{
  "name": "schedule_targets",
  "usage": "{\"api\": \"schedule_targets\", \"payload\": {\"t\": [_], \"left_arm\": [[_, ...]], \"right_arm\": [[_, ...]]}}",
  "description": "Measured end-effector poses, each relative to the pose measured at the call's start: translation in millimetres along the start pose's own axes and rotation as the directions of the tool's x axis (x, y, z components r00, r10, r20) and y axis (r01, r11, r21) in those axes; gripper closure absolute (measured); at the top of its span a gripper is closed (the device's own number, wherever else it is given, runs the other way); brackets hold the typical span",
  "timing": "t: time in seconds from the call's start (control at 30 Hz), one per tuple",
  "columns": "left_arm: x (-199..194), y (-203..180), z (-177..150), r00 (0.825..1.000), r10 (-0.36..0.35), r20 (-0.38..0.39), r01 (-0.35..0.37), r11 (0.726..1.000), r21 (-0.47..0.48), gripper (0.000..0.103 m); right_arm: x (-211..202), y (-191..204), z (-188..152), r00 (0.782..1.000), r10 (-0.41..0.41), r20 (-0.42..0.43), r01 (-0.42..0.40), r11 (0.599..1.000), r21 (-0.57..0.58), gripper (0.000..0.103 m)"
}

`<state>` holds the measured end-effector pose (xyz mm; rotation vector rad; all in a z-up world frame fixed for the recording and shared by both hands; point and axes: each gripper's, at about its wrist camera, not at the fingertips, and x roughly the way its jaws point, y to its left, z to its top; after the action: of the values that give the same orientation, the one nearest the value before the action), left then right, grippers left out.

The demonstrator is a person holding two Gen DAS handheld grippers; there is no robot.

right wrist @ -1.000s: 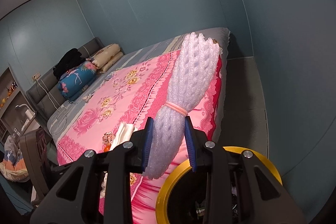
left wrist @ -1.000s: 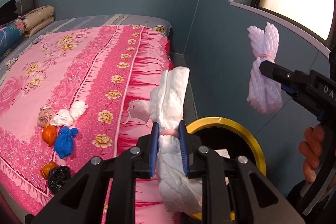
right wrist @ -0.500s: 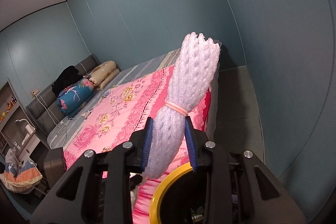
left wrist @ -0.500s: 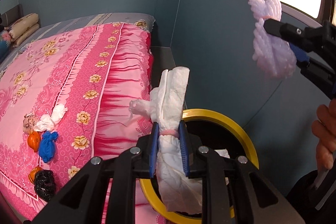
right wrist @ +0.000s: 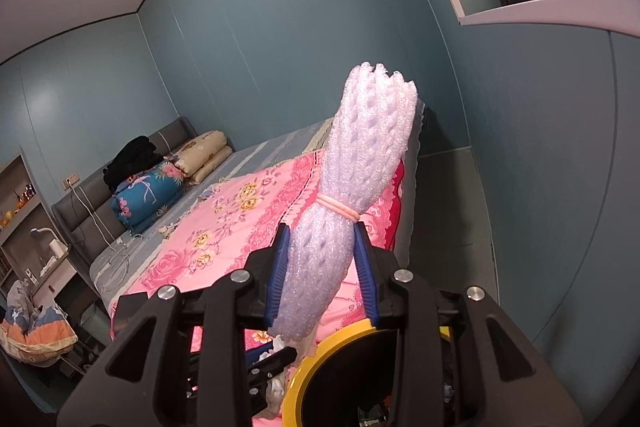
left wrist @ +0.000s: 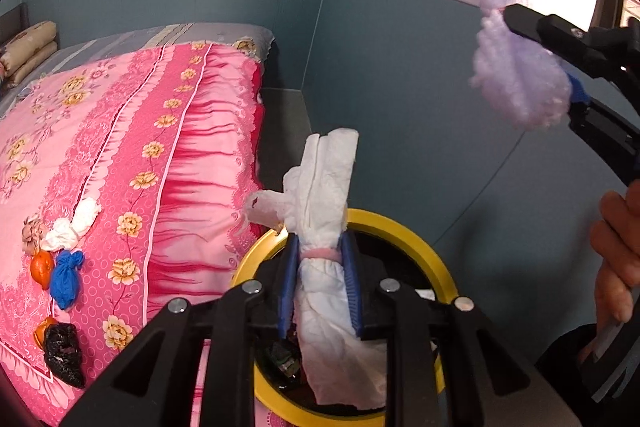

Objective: Collect trash
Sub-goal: 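Carry the tissue and foam net to the yellow-rimmed bin and release both, then move both grippers back over the trash pile on the bed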

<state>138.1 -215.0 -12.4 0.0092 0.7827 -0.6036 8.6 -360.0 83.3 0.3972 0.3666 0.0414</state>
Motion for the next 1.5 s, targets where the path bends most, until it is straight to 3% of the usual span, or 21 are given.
{"api": "schedule_targets", "payload": {"t": [0.13,0.43,0.8,1.17,1.5], "left_arm": [[-8,-3,-2,0.999,0.001,0.033,-0.001,1.0,0.016,0.051],[-19,28,-3,0.998,0.046,0.046,-0.044,0.998,-0.047,0.05],[-70,94,1,0.975,0.201,0.098,-0.187,0.973,-0.135,0.05],[-116,163,-17,0.933,0.35,0.083,-0.323,0.917,-0.235,0.045],[-141,232,-50,0.898,0.439,0.023,-0.405,0.847,-0.345,0.039]], "right_arm": [[-4,-1,0,1.0,-0.016,0.01,0.016,1.0,0.013,0.062],[-4,6,4,1.0,-0.019,0.019,0.019,1.0,0.003,0.057],[17,59,5,0.998,0.067,-0.016,-0.068,0.994,-0.088,0.055],[66,121,-8,0.985,0.124,-0.123,-0.142,0.978,-0.153,0.053],[125,170,-30,0.956,0.158,-0.248,-0.205,0.963,-0.177,0.046]]}}
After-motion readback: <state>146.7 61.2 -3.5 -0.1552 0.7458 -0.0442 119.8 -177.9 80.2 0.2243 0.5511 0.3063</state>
